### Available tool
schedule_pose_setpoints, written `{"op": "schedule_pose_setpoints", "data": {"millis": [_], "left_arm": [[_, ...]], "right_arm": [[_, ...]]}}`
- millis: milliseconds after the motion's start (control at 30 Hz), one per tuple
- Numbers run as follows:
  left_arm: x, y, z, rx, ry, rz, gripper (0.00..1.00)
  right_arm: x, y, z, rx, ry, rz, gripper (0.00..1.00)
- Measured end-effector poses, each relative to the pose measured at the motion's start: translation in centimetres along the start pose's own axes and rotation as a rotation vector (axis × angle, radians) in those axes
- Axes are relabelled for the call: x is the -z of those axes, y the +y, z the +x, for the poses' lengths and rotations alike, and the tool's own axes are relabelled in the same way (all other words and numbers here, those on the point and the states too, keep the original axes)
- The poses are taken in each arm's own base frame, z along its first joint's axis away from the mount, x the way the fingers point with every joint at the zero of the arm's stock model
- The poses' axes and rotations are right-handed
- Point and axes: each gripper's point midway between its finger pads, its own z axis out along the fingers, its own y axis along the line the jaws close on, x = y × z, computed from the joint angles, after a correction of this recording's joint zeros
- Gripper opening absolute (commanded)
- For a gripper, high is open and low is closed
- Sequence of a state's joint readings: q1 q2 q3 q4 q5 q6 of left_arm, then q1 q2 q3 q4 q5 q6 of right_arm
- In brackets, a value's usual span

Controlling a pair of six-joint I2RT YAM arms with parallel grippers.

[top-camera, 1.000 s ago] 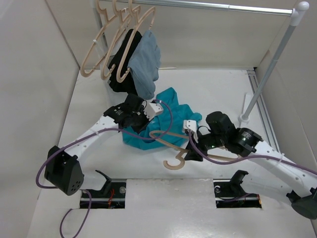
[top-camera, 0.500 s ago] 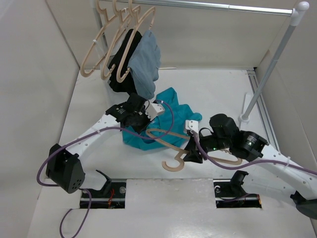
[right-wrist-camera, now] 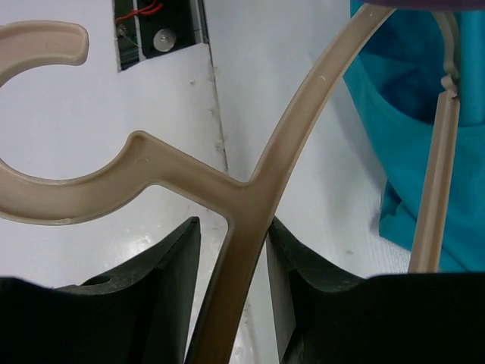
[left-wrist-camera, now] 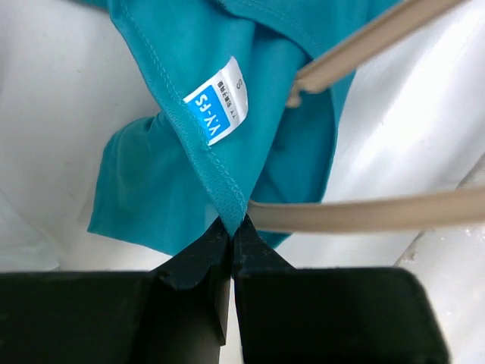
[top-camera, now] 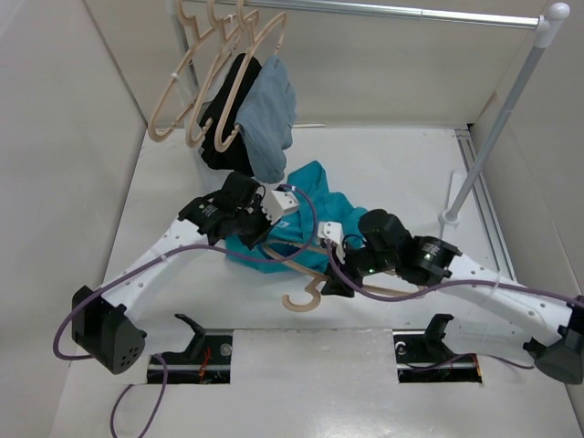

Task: Place the t-shirt on the hanger
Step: Place tshirt on hanger

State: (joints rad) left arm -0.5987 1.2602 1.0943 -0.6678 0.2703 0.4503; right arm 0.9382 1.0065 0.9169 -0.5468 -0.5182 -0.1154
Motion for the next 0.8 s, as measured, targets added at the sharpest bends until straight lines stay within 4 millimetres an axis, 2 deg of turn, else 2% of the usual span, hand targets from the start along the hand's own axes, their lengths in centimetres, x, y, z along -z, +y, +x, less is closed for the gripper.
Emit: {"op": "schedule_pose_setpoints", "data": {"millis": [167,267,467,567,733,800], "left_arm": [[1.3,-0.7,-0.6,-0.02,-0.052,0.018,0.0],[1.0,-1.0,-0.2,-0.015,-0.041,0.033,0.0],[0.8,-1.8,-0.5,-0.007,-0.051,0.083,0.0],[1.8,-2.6,-1.6,0.0,-0.072,0.128,0.0],[3.9,-4.2,-5.1,-0.05,-0.154,0.177,0.0],[4.3,-4.8,-5.4,-0.053,-0.156,0.196,0.0]], "right_arm": [[-2.2,-1.4,1.2,0.005,0.068,-0.003,0.0],[-2.4,-1.3,1.4,0.021,0.078,-0.014,0.0],[-2.6,-0.5,0.5,0.055,0.051,-0.042,0.0],[-3.2,-0.8,-0.5,0.071,0.019,-0.048,0.0],[-5.8,-2.1,-1.1,0.092,0.02,-0.059,0.0],[-6.7,-2.7,-1.6,0.102,0.017,-0.058,0.0]]}}
